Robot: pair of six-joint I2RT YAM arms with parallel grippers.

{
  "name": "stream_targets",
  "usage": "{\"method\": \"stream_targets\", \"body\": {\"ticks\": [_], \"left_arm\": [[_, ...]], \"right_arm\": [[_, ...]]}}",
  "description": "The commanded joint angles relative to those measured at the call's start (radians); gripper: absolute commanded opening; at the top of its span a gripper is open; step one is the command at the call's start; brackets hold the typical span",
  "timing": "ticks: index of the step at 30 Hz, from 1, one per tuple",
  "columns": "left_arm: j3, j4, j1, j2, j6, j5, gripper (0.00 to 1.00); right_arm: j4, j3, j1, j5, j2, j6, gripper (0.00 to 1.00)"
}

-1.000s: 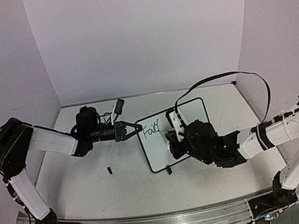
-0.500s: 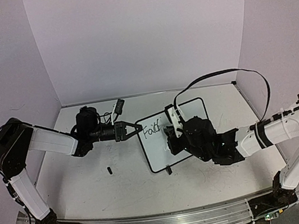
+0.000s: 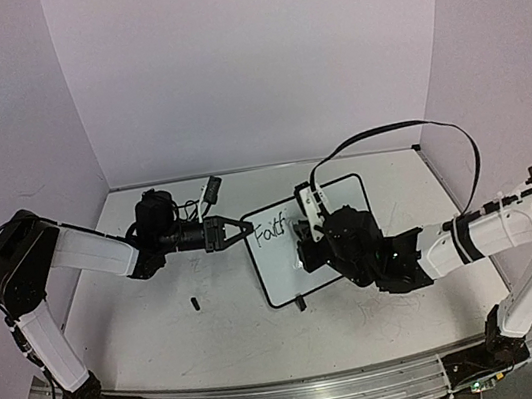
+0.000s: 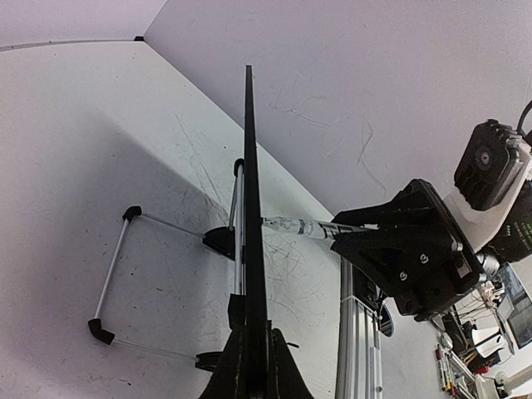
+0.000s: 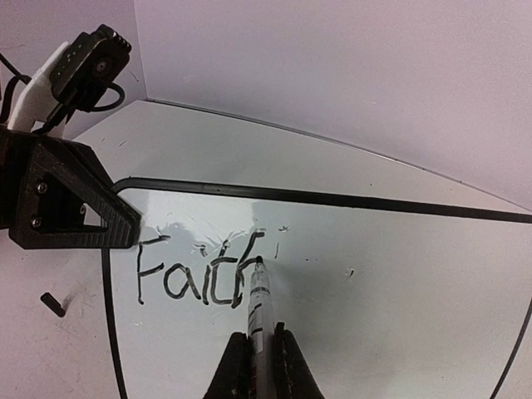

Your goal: Write a sentence on the whiteboard

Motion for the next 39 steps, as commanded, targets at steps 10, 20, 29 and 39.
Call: {"method": "stream_targets", "body": {"ticks": [10, 20, 29, 39], "left_arm": [[0.024, -0.033, -0.034, -0.019, -0.019, 0.073, 0.00], [0.025, -0.033, -0.034, -0.018, -0.019, 0.073, 0.00], [0.025, -0.034, -0.034, -0.014, -0.018, 0.073, 0.00], [0.025, -0.033, -0.034, -0.013, -0.018, 0.074, 0.00]], "right_arm": [[-0.055, -0.020, -0.003, -0.006, -0.027, 0.063, 0.00], [-0.068, -0.044, -0.001, -0.026, -0.037, 0.082, 0.00], [-0.081, -0.060, 0.006, -0.027, -0.046, 0.098, 0.00], [-0.085, -0.058, 0.010, -0.019, -0.046, 0.096, 0.00]]}}
